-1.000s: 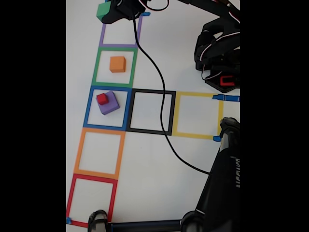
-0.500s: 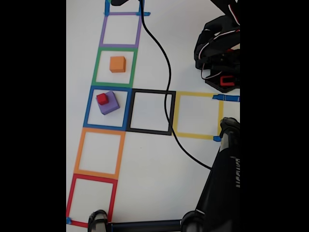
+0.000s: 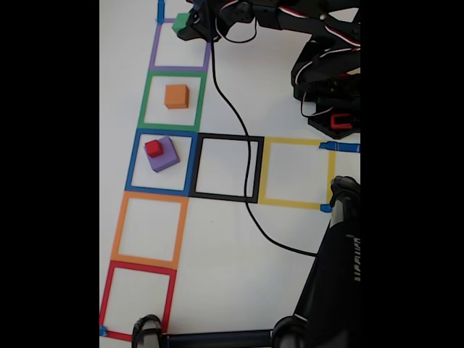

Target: Tower of hanoi

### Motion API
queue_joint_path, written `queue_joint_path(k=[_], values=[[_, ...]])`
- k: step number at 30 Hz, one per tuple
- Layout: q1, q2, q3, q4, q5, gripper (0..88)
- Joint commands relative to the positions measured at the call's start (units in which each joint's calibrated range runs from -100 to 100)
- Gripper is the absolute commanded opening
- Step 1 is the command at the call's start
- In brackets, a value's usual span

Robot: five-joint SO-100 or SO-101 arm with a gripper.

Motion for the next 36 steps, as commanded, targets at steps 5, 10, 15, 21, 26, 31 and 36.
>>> queue_joint_path(k=[5,10,15,21,26,31,36], values=[[1.1,18.8,2.9,-29.0,0.0,2.9],[0.8,32.6,1.5,-42.5,0.0,3.0],[1.8,43.2,0.3,-52.8,0.0,3.2],[2.7,51.7,-3.5,-58.5,0.0,4.8],[3.3,54.9,-4.2,-61.4,0.0,16.2],[3.4,56.2,-4.2,-63.0,0.0,24.5],[3.7,54.4,-4.3,-62.9,0.0,27.3]])
